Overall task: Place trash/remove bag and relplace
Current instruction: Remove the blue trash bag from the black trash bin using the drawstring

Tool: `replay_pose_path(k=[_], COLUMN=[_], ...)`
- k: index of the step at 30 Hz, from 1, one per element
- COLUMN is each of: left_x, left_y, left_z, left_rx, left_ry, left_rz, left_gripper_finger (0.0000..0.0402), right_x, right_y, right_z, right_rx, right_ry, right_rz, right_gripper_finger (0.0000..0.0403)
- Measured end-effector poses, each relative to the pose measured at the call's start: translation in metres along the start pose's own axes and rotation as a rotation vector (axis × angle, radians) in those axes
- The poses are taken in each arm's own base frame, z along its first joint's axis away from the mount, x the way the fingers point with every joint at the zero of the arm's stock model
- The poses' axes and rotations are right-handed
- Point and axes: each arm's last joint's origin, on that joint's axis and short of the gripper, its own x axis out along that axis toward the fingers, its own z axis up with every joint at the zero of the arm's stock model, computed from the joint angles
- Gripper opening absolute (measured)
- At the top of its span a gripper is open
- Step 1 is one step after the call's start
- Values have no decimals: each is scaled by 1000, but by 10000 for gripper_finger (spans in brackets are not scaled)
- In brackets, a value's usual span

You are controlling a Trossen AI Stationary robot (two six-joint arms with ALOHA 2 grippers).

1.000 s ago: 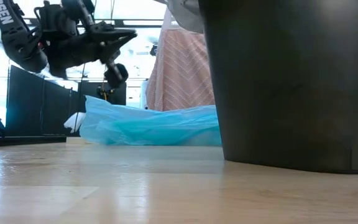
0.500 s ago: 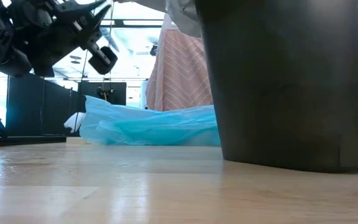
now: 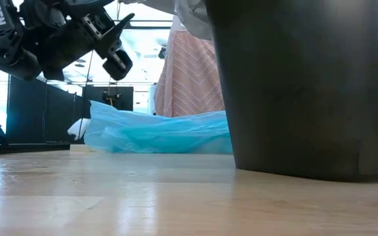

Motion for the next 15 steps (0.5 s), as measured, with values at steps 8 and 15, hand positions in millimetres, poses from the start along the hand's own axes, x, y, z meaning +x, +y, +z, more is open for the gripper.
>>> replay_pose_path(k=[8,15], left_x=[14,18], left_y=[7,10], left_z=[-3,-7], left_rx=[-20,-31], left_ry=[21,27], left_rz=[-1,-2], left_gripper_finger=[147,146], right_x=[0,0], right_y=[0,0], right_z=[0,0], right_rx=[1,-1], right_ry=[1,5], right_rz=[1,2], right_gripper_finger=[0,0])
